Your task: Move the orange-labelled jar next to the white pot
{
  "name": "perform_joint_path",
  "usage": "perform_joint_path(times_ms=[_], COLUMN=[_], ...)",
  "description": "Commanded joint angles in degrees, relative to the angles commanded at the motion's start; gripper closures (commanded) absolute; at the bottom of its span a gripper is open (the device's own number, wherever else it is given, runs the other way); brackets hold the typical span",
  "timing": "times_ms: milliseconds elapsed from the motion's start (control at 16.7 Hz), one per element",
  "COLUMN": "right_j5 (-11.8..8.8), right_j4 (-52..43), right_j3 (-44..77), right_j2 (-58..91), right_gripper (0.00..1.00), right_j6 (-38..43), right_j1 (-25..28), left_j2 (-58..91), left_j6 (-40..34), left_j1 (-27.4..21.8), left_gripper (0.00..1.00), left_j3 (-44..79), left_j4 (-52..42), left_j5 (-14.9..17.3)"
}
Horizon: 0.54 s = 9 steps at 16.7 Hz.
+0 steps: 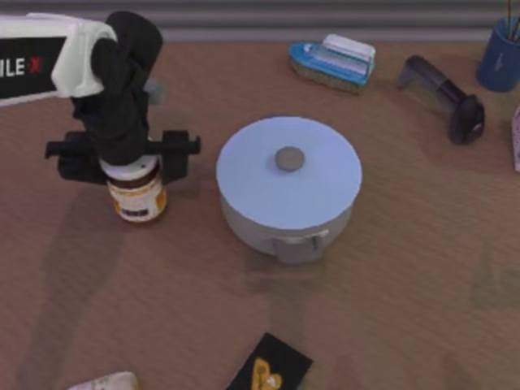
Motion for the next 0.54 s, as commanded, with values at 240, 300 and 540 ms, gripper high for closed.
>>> perform_joint_path(times_ms=[240, 300, 540], right_j5=[0.0, 0.0, 0.0], right_j4=[0.0, 0.0, 0.0], right_j3=[0.0, 0.0, 0.0], right_j2=[0.0, 0.0, 0.0], right_gripper=[0.00, 0.00, 0.00], right_j6=[0.0, 0.0, 0.0], right_j1=[0.0, 0.0, 0.0], left_j2=[0.0, 0.0, 0.0], left_j6=[0.0, 0.0, 0.0], left_j1=[0.0, 0.0, 0.0], left_gripper=[0.00, 0.00, 0.00], left_j3=[0.0, 0.0, 0.0], left_j4=[0.0, 0.0, 0.0], left_j5=[0.0, 0.0, 0.0])
